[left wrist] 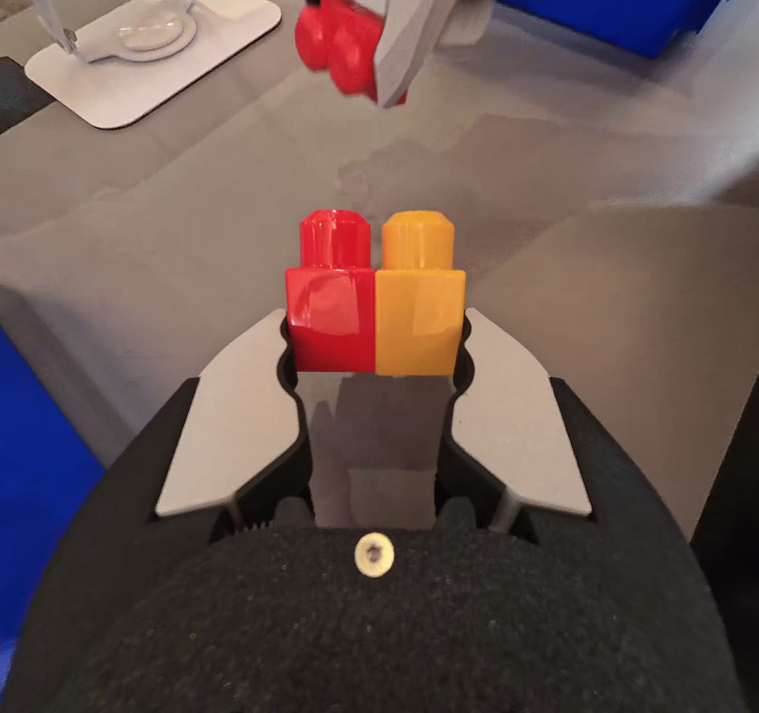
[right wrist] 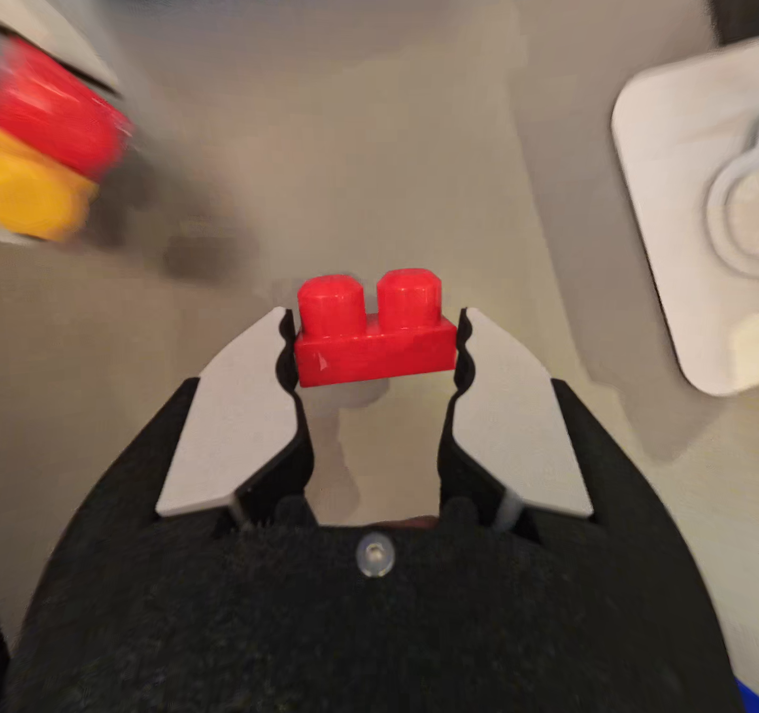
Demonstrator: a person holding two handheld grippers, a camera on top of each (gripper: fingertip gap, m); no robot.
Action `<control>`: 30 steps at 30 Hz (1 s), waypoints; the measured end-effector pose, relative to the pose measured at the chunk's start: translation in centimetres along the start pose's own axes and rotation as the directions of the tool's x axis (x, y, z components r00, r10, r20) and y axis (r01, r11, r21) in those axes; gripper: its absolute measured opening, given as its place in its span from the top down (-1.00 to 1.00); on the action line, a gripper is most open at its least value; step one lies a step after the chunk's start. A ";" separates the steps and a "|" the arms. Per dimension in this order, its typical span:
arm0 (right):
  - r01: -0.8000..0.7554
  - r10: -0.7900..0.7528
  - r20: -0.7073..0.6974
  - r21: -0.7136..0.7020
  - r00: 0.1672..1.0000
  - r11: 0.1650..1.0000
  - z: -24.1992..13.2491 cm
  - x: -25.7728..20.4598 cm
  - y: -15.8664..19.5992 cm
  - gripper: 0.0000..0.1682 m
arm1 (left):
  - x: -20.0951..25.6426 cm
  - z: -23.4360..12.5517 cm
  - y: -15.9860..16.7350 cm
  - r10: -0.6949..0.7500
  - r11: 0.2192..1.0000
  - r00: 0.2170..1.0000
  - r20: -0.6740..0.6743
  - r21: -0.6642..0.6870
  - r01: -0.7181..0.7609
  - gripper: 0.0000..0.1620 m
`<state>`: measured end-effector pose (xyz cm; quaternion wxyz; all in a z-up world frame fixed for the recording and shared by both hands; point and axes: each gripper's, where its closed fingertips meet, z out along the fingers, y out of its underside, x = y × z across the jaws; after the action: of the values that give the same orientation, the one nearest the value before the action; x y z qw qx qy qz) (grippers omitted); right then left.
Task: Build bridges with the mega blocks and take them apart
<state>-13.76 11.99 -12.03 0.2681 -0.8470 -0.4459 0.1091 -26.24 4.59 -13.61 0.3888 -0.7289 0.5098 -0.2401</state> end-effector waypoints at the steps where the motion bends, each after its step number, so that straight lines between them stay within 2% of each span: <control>1: -0.034 0.026 0.057 0.146 0.998 0.989 -1.6 -1.2 -1.2 0.11 | 0.0 -0.1 -0.1 -0.006 1.000 1.000 -0.005 0.020 0.006 0.08; 3: -0.159 0.062 0.227 0.437 0.972 0.885 -5.0 -3.9 -3.3 0.11 | 0.2 -0.1 -0.3 -0.034 0.998 0.999 -0.042 0.048 0.036 0.08; 6: -0.374 0.059 0.442 0.672 0.895 0.640 -8.5 -6.3 -4.0 0.11 | 0.5 0.2 -0.9 -0.076 0.992 0.992 -0.097 0.091 0.085 0.08; 9: -0.535 -0.014 0.603 0.719 0.798 0.444 -10.0 -7.7 -5.1 0.11 | 1.2 0.5 -3.2 -0.069 0.984 0.984 -0.165 0.154 0.095 0.08; 13: -0.619 -0.144 0.670 0.733 0.728 0.281 -12.1 -8.3 -7.3 0.11 | 2.9 0.9 -7.8 0.039 0.975 0.977 -0.209 0.221 0.008 0.08; 16: -0.634 -0.173 0.662 0.749 0.729 0.195 -13.7 -7.5 -7.5 0.10 | 4.0 0.8 -11.3 0.098 0.953 0.975 -0.201 0.302 -0.033 0.08; 19: -0.653 -0.213 0.663 0.747 0.718 0.124 -15.7 -6.9 -6.6 0.11 | 4.6 0.9 -13.0 0.098 0.937 0.976 -0.196 0.348 -0.024 0.08; 25: -0.665 -0.252 0.656 0.744 0.711 0.061 -16.7 -7.1 -5.7 0.11 | 5.7 1.4 -14.7 0.078 0.917 0.966 -0.246 0.398 0.027 0.08; 30: -0.608 -0.245 0.607 0.790 0.756 0.079 -16.7 -6.9 -5.3 0.11 | 6.7 1.7 -15.3 0.069 0.916 0.946 -0.317 0.396 0.066 0.08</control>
<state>-14.41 2.84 4.41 0.5818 -0.4078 -0.1919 0.6770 -14.05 1.65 -2.47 0.4409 -0.5835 0.5073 -0.4558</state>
